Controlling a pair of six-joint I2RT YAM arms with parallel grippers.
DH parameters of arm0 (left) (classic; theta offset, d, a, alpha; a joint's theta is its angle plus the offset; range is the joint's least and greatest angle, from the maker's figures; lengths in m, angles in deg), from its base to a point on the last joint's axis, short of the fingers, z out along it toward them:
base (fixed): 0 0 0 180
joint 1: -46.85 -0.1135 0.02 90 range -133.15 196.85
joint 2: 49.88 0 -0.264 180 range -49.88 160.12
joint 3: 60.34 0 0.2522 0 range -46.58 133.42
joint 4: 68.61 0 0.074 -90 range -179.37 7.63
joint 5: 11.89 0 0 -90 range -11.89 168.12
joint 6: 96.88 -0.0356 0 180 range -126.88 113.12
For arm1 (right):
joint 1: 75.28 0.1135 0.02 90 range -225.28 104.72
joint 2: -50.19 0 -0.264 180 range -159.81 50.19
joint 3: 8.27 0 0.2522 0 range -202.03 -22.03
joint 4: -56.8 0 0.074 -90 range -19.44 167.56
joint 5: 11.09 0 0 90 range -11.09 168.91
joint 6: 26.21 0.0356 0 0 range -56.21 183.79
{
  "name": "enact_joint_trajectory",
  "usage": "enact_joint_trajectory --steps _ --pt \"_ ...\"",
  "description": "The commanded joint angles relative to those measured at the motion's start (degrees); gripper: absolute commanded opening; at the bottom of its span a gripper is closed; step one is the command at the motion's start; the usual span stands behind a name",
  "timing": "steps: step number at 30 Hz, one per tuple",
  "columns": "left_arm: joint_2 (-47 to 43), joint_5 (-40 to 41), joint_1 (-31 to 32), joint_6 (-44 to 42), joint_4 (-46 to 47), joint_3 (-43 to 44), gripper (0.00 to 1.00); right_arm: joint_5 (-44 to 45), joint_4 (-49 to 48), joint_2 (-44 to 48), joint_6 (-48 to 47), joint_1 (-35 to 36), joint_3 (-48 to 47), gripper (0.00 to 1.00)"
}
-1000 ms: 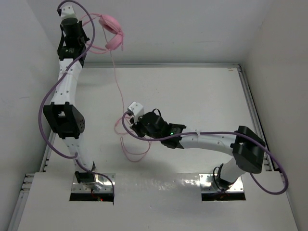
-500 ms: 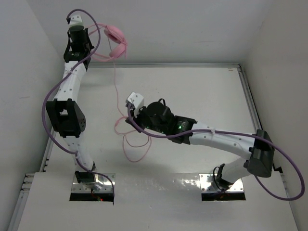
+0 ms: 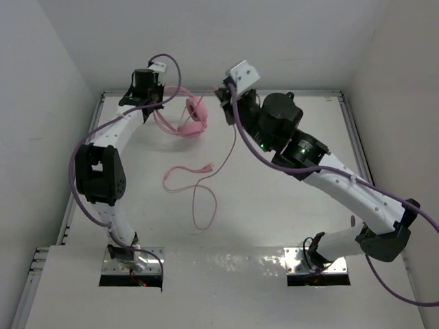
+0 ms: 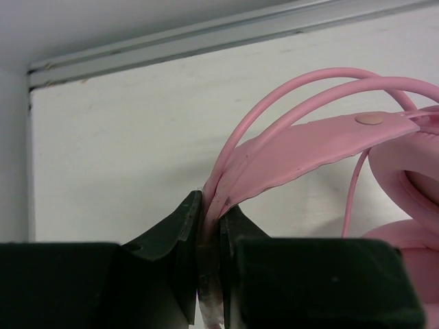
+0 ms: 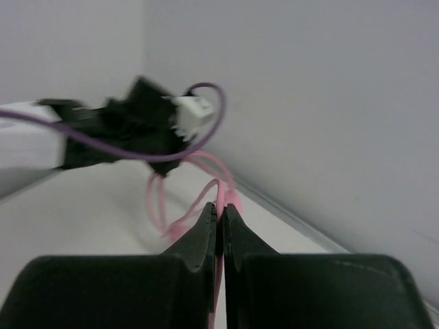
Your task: Wrap the headphones
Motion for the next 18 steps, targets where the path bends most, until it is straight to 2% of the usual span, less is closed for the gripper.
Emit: enact_joint_trajectory --steps 1,8,13,18 --pt "-7.2 -6.57 1.64 -4.04 2.93 0.42 0.0 4.29 -1.82 0.52 -2.98 -6.97 -2.94 0.0" --pt "-7.81 -18.87 9.29 -9.23 -8.94 1.9 0.0 5.61 -1.56 -1.41 -7.91 -13.14 -4.0 0.0" --pt "-8.51 -23.45 10.52 -8.7 -17.71 7.78 0.0 1.75 -0.42 -1.85 0.24 -25.59 -1.1 0.0" --pt "-10.53 -27.75 13.07 -9.85 -25.89 12.01 0.0 -2.03 0.64 -3.87 5.7 -30.81 -0.48 0.0"
